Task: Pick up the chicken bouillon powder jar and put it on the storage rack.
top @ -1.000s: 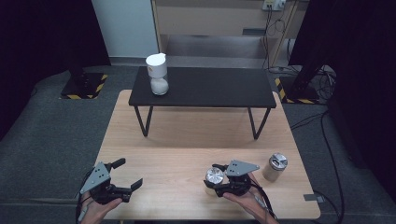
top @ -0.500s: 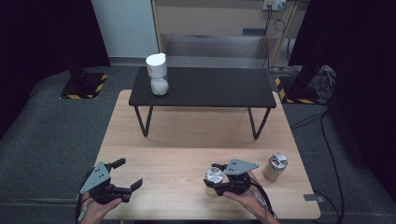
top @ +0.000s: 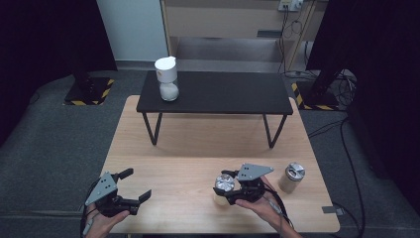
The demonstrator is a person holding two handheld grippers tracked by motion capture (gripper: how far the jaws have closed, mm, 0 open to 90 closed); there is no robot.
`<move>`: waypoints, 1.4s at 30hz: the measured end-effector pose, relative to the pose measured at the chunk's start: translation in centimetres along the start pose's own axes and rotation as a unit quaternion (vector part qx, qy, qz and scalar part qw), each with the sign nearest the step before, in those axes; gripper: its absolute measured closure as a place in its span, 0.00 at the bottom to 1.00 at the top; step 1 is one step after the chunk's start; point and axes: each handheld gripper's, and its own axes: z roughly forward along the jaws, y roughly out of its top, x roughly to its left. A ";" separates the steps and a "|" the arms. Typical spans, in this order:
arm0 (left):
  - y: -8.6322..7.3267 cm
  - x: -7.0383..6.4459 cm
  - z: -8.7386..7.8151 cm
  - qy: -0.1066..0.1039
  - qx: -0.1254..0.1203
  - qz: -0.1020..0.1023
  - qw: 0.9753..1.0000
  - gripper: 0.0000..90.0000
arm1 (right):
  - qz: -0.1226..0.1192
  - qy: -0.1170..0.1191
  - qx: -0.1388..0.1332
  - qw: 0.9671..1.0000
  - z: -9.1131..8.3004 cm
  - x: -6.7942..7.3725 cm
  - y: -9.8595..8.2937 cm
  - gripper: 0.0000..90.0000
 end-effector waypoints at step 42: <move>0.0 0.2 0.2 -0.007 0.003 -0.001 1.000 0.00 | -0.004 0.003 -0.003 1.000 -4.6 -2.3 12.8 0.39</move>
